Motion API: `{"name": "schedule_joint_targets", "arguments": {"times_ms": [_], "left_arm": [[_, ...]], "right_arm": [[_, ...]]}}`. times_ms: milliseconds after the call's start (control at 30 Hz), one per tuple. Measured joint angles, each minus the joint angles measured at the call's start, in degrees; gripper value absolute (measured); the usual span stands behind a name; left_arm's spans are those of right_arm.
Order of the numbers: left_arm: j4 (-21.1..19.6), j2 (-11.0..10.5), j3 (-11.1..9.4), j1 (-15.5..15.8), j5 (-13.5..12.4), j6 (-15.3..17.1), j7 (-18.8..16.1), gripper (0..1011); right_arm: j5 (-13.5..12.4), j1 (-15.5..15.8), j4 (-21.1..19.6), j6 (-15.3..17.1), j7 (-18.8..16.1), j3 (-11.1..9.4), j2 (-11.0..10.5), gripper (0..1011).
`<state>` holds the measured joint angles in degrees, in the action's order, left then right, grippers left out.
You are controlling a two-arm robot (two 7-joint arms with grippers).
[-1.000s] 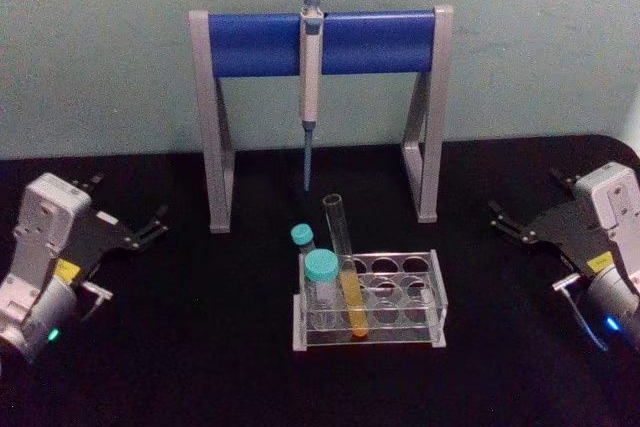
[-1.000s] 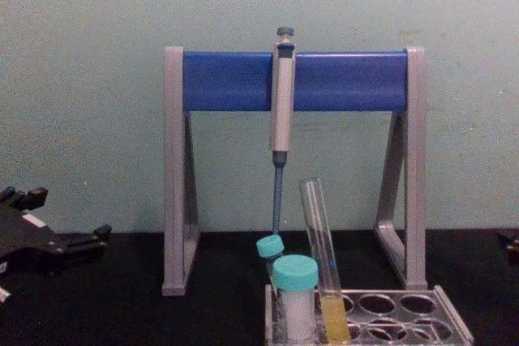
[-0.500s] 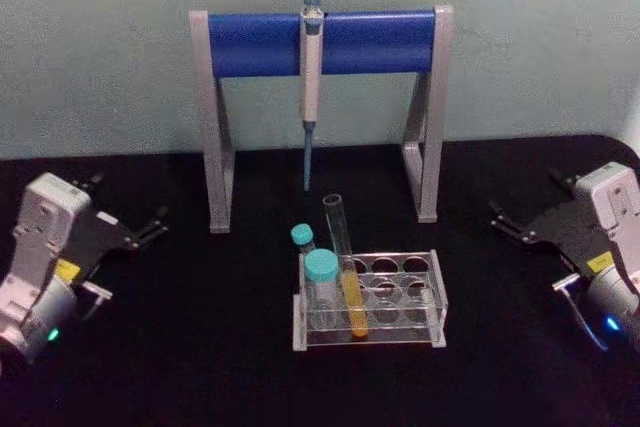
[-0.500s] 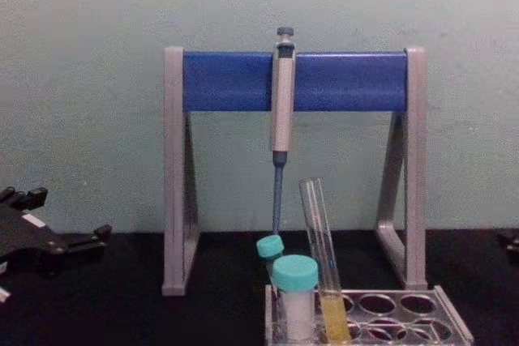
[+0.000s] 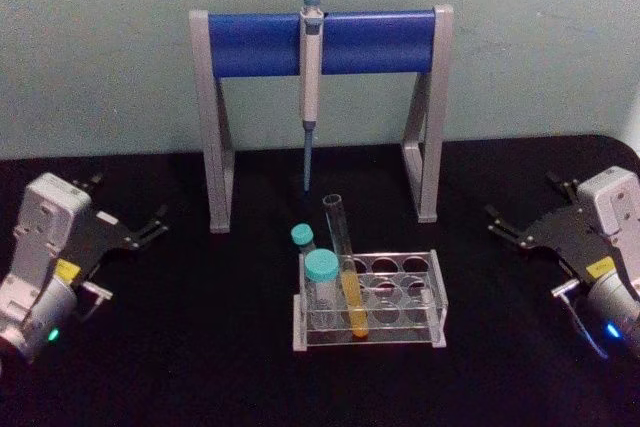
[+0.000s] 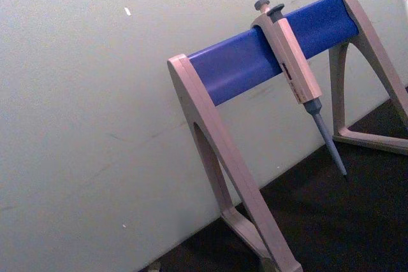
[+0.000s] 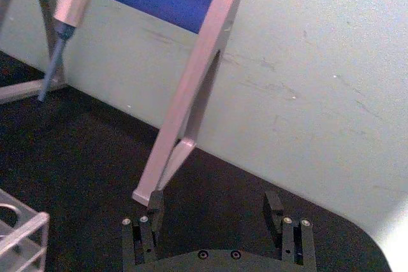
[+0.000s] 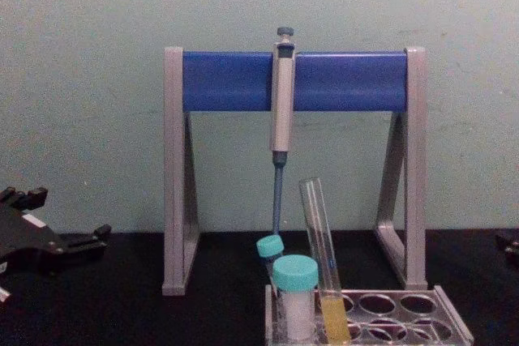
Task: Pick up the test tube from the test tube rack, shake it, then place it back into the test tube rack.
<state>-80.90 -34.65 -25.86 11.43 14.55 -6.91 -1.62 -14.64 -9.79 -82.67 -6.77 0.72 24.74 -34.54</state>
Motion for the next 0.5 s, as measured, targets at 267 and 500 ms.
{"name": "schedule_joint_targets", "arguments": {"times_ms": [267,500], "left_arm": [[0.0,0.0,0.0,0.0,0.0,0.0,0.0,1001],[0.0,0.0,0.0,0.0,0.0,0.0,0.0,1001]], "right_arm": [[-2.0,4.7,-6.1,0.6,-1.9,-1.6,-0.8,1000],[-5.2,8.2,-11.6,0.6,-5.9,-2.7,-1.5,1000]]}}
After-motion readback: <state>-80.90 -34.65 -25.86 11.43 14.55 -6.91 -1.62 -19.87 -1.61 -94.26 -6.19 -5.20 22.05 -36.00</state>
